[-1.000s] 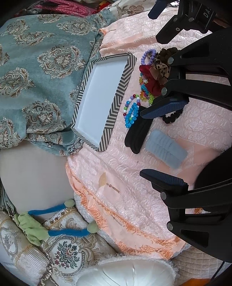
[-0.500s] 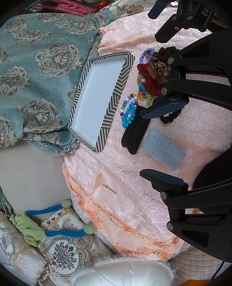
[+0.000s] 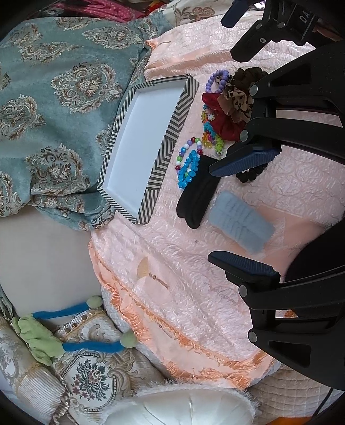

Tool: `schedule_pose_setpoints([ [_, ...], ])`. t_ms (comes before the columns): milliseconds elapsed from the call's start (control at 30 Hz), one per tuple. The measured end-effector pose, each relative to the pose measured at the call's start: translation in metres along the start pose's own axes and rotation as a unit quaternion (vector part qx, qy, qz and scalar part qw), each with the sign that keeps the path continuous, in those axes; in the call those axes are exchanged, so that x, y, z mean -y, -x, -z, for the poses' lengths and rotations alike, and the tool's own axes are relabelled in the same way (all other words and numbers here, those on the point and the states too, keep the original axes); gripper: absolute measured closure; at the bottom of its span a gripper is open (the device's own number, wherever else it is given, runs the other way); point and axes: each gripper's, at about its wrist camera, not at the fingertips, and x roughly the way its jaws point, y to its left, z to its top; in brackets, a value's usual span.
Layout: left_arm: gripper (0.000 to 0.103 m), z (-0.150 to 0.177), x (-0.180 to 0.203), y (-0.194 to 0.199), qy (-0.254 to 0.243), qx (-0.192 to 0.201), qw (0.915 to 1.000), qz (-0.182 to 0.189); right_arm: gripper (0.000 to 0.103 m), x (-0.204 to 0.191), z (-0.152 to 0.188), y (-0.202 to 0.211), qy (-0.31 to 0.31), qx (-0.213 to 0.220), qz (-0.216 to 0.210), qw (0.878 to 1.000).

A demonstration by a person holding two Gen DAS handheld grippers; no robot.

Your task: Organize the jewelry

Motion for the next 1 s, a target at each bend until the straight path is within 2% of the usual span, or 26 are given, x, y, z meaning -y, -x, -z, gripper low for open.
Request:
schedule_pose_setpoints([
  [1000,0.045,0.0026,0.0003,-0.0055,-0.002,-0.008,1.0000,-0.004,0.000,0.0030,-0.0005,-0.0052,-0.002,-0.010,0.001,1.000],
])
